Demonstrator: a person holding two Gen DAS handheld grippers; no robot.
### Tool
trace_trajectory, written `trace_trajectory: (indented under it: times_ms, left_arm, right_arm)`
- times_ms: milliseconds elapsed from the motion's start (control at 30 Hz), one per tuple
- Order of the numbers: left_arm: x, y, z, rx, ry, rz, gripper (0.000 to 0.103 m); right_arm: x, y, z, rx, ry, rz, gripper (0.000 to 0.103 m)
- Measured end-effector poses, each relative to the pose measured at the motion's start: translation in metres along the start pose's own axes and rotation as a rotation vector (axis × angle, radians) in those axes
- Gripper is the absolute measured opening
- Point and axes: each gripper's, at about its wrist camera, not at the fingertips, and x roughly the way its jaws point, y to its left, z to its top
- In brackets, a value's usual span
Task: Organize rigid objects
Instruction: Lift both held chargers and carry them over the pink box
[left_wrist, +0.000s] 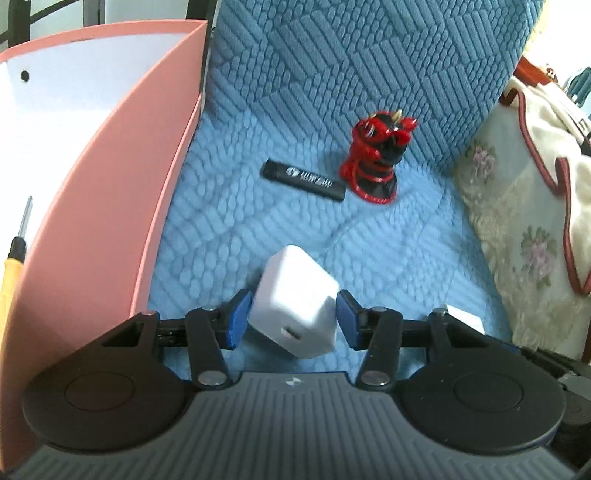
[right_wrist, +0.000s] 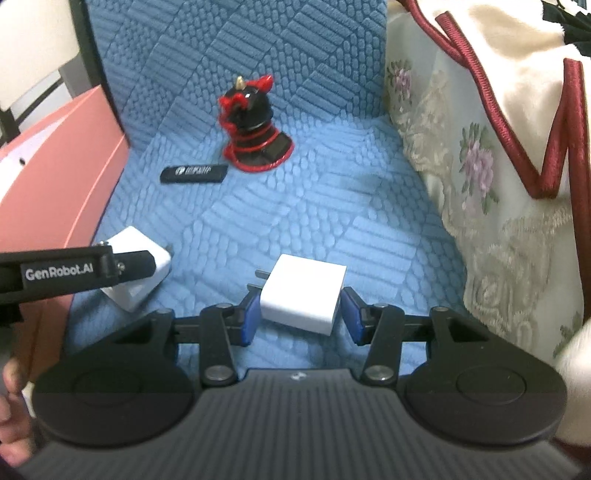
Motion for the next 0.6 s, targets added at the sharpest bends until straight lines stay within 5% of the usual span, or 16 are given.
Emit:
trace_trajectory:
  times_ms: [600]
  left_arm:
    - [0.022, -0.014, 0.0, 0.196, 0.072, 0.063, 0.063]
  right_arm:
    - [0.008, 0.005, -0.001, -0.041, -0.01, -0.032, 0.049]
